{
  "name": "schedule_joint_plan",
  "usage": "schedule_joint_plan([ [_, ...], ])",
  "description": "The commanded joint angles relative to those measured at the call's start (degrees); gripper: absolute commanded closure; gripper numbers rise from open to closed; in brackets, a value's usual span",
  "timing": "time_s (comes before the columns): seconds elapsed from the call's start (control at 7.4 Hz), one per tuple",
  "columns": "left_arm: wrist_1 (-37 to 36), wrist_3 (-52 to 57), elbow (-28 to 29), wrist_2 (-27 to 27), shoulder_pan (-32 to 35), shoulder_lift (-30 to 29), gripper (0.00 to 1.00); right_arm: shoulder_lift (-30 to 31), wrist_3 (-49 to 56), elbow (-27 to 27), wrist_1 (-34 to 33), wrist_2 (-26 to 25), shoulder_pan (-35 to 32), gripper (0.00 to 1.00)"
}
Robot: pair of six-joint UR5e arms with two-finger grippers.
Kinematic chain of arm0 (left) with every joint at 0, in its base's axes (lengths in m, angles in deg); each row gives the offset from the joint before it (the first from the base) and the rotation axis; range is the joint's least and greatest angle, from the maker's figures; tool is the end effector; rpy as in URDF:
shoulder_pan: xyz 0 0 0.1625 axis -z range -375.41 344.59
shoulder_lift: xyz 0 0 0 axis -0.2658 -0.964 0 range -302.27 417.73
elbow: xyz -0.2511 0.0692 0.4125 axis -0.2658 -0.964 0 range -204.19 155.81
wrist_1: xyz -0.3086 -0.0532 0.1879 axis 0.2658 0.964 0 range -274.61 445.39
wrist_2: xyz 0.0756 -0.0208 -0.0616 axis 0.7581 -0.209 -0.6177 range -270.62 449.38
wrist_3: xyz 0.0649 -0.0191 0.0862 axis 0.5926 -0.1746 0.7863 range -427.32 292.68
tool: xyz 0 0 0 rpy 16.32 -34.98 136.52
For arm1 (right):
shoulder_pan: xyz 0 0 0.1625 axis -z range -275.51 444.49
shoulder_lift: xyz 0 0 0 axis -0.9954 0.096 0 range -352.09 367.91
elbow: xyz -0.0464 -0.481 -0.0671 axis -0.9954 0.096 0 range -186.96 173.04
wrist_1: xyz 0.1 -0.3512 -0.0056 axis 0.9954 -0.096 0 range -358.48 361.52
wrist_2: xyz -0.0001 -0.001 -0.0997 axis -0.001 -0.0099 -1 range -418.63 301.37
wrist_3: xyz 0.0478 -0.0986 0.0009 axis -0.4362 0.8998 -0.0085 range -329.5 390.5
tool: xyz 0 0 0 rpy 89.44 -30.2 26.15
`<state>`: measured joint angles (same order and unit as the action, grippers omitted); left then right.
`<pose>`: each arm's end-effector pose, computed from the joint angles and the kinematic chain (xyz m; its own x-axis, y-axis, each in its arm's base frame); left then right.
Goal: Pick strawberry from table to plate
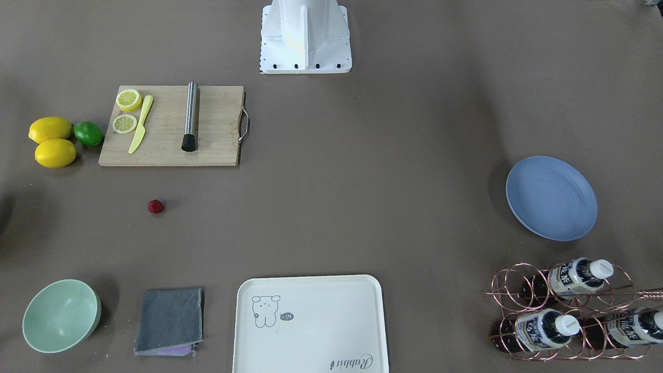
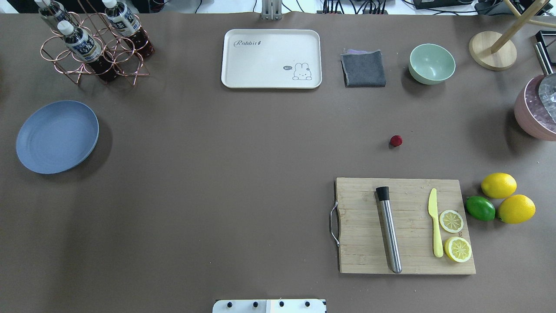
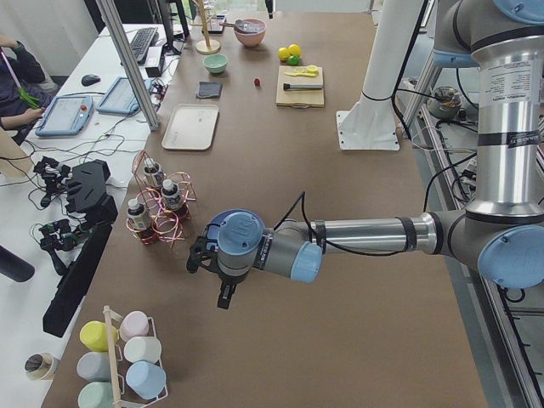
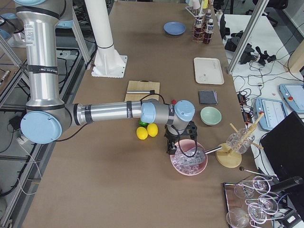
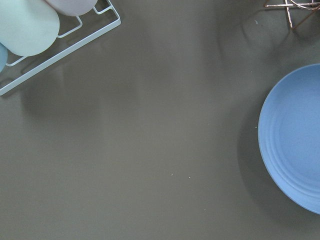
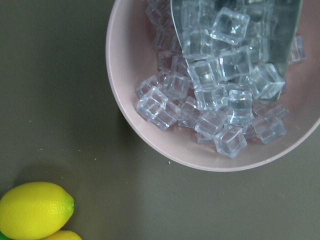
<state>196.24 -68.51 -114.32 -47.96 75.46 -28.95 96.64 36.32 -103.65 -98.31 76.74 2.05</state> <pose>-0.0592 -0.4279 0.7089 0.6805 0.1930 -0.7069 0.0286 0.9570 0.2888 -0.0037 -0.4481 0.6834 0.6826 -0.1695 0.7109 0.2017 0.9786 0.0397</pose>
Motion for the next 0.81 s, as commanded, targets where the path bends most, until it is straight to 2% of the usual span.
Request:
schedule_joint_plan([
  [0.0, 0.9, 0.0, 1.6, 0.1, -2.4, -4.3, 0.02, -0.7, 0.2, -3.4, 5.6, 2.4, 0.0, 0.00],
  [0.14, 0.8, -1.1, 2.1, 0.2, -4.2, -4.4, 0.02, -0.9, -1.8, -5.3, 11.1, -0.1, 0.6, 0.00],
  [0.27, 1.7, -5.9, 2.9, 0.4, -5.5, -4.6, 0.02, -2.4, -12.0, -7.9, 12.1, -0.4, 3.4, 0.00],
  [0.41, 5.4, -10.6, 4.2, 0.5, -9.0, -4.9, 0.01, -3.3, -20.4, -10.8, 12.2, -3.2, 8.3, 0.00],
  [0.54, 11.5, -17.8, 8.0, 0.6, -12.5, -6.5, 0.02, -4.4, -27.7, -12.1, 14.0, -6.7, 12.4, 0.00],
  [0.68, 16.8, -21.4, 13.6, 0.6, -15.4, -9.7, 0.02, -5.2, -34.5, -12.4, 18.1, -7.5, 15.6, 0.00],
])
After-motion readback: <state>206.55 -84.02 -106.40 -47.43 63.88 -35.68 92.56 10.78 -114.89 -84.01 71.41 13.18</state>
